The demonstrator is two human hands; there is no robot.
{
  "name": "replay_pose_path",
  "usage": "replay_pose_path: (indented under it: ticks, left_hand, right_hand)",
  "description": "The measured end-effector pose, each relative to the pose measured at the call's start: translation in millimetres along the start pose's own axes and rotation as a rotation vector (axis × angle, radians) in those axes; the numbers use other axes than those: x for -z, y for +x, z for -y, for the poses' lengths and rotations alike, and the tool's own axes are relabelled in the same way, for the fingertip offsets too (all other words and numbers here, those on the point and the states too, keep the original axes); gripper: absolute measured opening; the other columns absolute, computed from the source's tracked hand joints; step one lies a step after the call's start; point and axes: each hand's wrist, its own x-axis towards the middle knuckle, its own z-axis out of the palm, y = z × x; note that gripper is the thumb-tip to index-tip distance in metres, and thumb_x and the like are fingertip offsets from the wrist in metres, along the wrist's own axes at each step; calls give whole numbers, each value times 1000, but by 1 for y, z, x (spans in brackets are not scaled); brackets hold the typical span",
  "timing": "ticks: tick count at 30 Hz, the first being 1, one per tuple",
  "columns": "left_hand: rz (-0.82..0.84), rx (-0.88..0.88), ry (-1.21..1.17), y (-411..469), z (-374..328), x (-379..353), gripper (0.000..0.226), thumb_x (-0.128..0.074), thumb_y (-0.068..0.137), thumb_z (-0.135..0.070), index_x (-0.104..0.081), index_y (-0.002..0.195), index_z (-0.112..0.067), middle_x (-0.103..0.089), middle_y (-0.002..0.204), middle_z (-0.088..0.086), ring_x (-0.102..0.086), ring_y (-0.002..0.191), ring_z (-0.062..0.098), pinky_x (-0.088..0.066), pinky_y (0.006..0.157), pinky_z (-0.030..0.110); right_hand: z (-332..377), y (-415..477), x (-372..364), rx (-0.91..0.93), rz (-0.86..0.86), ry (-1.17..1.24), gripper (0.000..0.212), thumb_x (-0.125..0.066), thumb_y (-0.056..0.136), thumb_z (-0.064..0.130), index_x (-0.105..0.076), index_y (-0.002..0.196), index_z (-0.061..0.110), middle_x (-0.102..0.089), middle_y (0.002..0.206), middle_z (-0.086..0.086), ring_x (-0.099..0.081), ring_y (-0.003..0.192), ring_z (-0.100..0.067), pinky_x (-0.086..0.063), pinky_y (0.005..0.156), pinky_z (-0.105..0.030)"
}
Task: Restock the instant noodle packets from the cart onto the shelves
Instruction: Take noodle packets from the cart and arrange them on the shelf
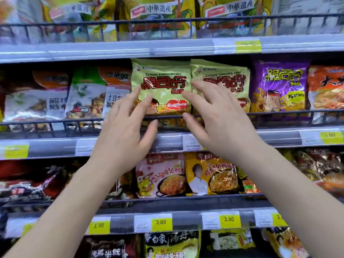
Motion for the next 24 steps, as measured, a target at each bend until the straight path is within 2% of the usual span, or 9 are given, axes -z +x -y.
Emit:
replay_pose_path:
  ticks: [7,10,15,21,24]
  left_hand:
    - [3,-13,-65,4,8,-2,64,-39,100,-50,-38,155,-19,-26,166,6,-32,149,30,-31,119,54]
    - [-1,-14,-62,5,9,-4,63,-39,100,-49,-40,154,-17,-28,165,7,-33,148,30,-32,118,55]
    - [2,-24,-107,1,6,-10,64,-42,100,-45,-41,153,-9,-28,165,12,-29,151,29,-32,120,51]
    - [-21,-14,-149,-7,1,-11,58,-49,102,-36,-46,150,-4,-31,163,14,-28,151,26,-27,121,40]
    - [-17,-10,-141,-9,2,-9,56,-51,102,-34,-47,149,-4,-31,163,13,-28,151,26,-27,121,39]
  right_hand:
    - [5,6,-4,-47,20,-53,51,-46,102,41,-54,145,14,-47,154,-13,-43,142,-33,-31,119,-51]
    - [4,10,-6,-41,34,-69,51,-44,103,42,-54,146,16,-45,156,-12,-43,142,-32,-27,121,-50]
    - [6,8,-14,-48,19,-52,50,-42,104,45,-60,140,15,-47,155,-15,-44,143,-33,-18,125,-49]
    - [10,1,-16,-38,37,-68,52,-39,105,47,-61,139,15,-48,155,-15,-40,147,-33,-18,125,-53]
    - [12,0,-16,-37,34,-63,52,-39,105,47,-61,139,15,-48,155,-15,-39,147,-33,-19,124,-54]
